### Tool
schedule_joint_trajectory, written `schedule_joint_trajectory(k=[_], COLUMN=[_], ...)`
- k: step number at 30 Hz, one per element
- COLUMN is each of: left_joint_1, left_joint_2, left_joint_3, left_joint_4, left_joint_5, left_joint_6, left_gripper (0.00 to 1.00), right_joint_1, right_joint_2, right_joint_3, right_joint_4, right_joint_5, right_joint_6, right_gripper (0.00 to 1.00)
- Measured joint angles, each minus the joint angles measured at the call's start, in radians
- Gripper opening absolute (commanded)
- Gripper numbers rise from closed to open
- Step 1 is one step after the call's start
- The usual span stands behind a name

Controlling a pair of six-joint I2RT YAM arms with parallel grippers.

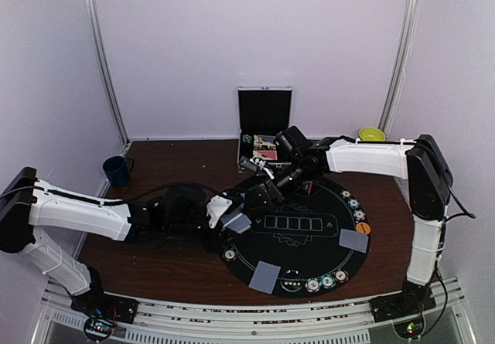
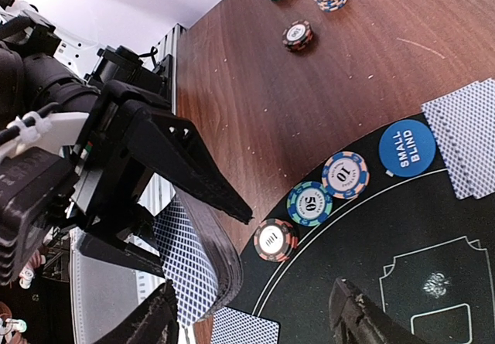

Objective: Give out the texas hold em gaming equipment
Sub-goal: Pick up the poker card from the face-down deck piles.

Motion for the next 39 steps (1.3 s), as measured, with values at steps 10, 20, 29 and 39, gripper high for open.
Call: schedule_joint_trajectory(k=[10, 20, 29, 39], left_joint_1=[0.0, 0.0, 0.0, 0.0], left_joint_2=[0.0, 0.0, 0.0, 0.004], left_joint_3=[0.0, 0.0, 0.0, 0.0], left_joint_4=[0.0, 0.0, -0.025, -0.035], left_joint_5=[0.0, 0.0, 0.0, 0.0], left_joint_6=[0.0, 0.0, 0.0, 0.0], left_gripper=[0.53, 0.53, 0.53, 0.53], right_joint_1=[0.04, 0.048, 0.05, 0.044], right_joint_2=[0.046, 0.09, 0.098, 0.093], right_joint_3=[0.024, 0.043, 0.058, 0.057], right_joint_4=[-0.004, 0.015, -0.006, -0.03], right_joint_5=[-0.013, -0.01, -0.005, 0.0], right_joint_6=[0.016, 0.075, 0.071, 0.044], right_gripper=[0.66, 0.51, 0.38, 0.25])
